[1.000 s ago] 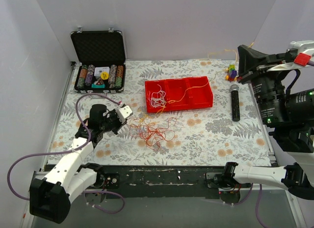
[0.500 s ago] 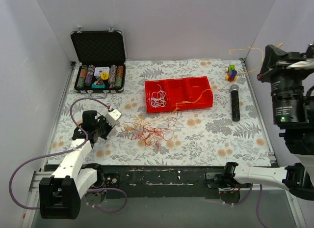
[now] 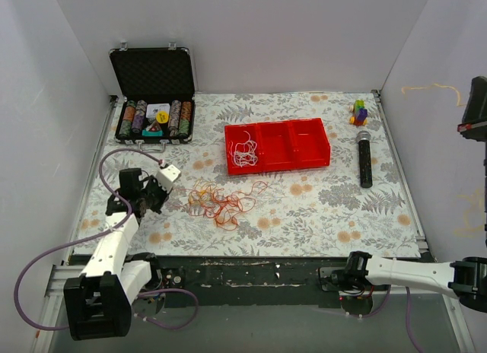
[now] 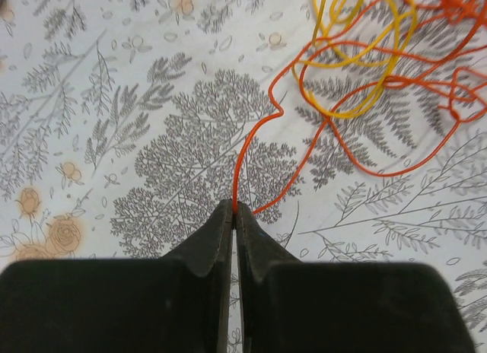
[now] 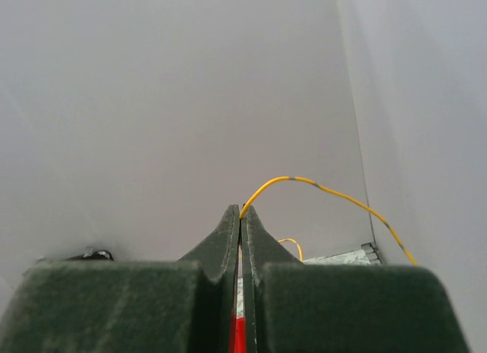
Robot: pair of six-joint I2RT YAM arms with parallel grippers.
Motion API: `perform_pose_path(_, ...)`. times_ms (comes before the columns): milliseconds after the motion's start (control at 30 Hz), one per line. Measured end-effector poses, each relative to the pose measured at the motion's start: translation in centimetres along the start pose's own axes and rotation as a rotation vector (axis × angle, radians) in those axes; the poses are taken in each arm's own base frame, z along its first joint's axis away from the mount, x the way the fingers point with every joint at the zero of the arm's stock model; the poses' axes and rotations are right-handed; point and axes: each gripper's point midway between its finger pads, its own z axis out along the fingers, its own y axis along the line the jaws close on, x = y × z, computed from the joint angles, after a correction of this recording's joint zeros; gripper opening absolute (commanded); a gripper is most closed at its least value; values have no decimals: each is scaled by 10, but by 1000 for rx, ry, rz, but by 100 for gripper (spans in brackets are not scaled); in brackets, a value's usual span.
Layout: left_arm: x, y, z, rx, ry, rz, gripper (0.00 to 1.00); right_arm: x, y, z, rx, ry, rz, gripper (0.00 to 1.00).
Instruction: Untangle the cables
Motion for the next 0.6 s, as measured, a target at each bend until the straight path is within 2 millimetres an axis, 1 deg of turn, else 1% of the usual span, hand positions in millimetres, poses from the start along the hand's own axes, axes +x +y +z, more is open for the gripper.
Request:
perform_pose_path(67, -13, 1, -3, 18, -28, -17, 0, 9, 11, 1, -23, 20, -13, 1)
perform_pose_path(167, -44, 5, -11, 50, -93, -43, 0, 23, 32, 4, -55, 46, -40, 1)
perform_pose_path(233, -61, 6, -15, 68, -130, -53, 0, 31, 48, 6, -80, 57, -60, 1)
perform_pose_path(333, -79, 3, -22, 113, -179, -72, 0, 41, 72, 9, -119, 66, -92, 1)
perform_pose_path(500, -87, -12, -26, 190, -205, -109, 0, 58, 117, 16, -179, 70, -159, 1)
perform_pose_path(600, -86, -20, -28, 230, -205, -131, 0, 74, 146, 19, -216, 73, -209, 1)
